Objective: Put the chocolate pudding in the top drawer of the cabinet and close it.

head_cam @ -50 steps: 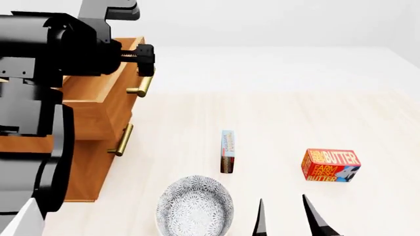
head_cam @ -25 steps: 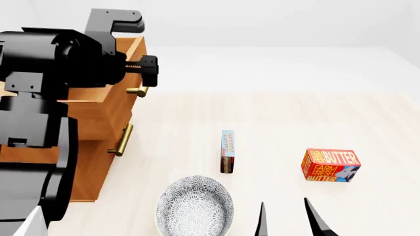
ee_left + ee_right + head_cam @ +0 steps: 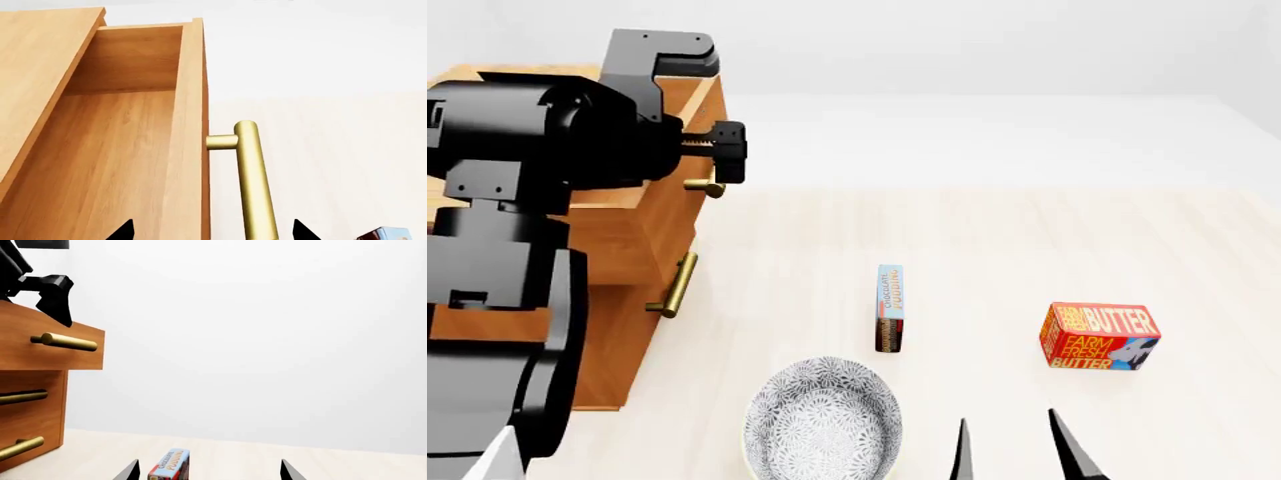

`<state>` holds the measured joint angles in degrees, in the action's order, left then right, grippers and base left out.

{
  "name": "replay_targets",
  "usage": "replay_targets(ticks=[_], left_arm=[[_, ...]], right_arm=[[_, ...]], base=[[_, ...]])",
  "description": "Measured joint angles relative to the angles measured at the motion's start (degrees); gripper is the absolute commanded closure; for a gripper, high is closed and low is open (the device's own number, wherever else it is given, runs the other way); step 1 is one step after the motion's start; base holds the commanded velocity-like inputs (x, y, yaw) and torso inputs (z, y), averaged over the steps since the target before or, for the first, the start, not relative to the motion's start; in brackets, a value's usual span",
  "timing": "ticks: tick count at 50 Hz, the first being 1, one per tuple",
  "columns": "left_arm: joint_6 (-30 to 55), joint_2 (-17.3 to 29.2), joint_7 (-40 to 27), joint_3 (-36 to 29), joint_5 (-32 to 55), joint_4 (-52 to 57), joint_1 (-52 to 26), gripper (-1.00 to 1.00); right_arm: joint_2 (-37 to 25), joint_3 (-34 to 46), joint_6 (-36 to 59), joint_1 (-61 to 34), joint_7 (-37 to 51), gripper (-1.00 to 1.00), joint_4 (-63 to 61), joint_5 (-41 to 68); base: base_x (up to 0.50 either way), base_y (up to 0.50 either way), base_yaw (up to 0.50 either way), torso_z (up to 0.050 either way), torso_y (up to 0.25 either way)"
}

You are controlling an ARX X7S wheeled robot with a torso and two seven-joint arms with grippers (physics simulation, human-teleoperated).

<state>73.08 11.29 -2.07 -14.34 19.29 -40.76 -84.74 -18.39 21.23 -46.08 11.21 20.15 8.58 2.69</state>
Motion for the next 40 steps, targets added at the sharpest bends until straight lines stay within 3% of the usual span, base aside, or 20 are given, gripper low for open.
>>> replay_targets(ticks=[40], left_arm=[[-5.8,0.0,0.9,-1.2,-0.6,-5.0,-0.7,-1.00]], right_arm=[[0.0,0.5,0.6,-0.8,0.8,-1.00,0.4,-0.6]], base=[[0.00,0.00,0.00,0.000,0.000]])
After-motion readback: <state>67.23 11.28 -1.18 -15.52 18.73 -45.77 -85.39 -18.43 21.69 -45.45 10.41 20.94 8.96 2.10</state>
